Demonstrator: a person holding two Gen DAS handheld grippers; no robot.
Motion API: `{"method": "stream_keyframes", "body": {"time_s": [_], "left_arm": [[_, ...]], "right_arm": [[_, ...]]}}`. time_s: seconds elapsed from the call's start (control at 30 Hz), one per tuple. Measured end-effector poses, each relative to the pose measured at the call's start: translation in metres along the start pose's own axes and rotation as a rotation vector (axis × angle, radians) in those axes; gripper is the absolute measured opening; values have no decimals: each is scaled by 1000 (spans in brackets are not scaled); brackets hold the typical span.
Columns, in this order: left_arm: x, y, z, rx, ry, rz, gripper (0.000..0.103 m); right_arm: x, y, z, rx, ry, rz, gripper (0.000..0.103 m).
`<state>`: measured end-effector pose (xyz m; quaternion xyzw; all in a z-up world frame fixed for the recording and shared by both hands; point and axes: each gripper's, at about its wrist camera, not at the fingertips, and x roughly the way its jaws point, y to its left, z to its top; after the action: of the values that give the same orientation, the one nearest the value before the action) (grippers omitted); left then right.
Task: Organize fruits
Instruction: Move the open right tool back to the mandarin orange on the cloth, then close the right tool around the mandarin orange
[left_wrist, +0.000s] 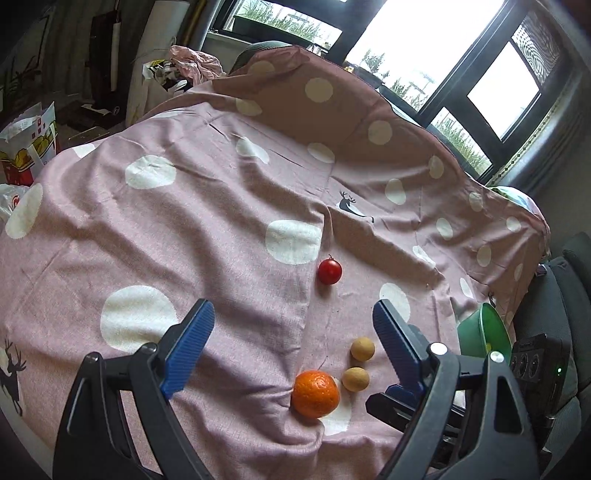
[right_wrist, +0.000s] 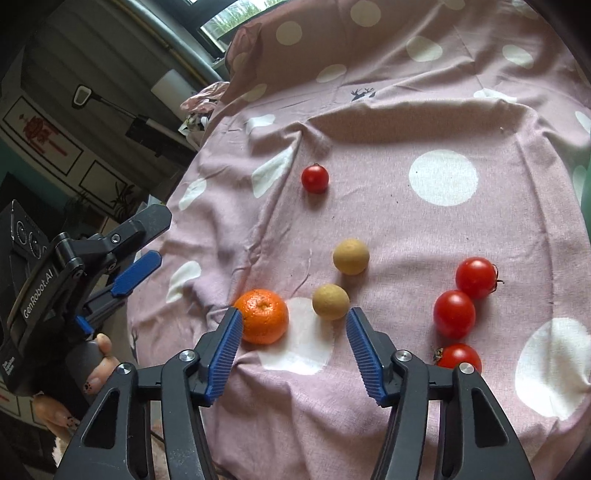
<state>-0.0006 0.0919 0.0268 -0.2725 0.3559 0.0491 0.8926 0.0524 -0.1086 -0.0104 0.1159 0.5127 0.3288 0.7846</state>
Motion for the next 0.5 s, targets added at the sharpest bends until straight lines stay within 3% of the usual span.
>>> {"method": "stream_keyframes", "body": {"time_s": [0.5], "left_arm": [[4,4,0,-6,25,13,87]], "right_arm": [[28,14,4,15,52,81,52]]}}
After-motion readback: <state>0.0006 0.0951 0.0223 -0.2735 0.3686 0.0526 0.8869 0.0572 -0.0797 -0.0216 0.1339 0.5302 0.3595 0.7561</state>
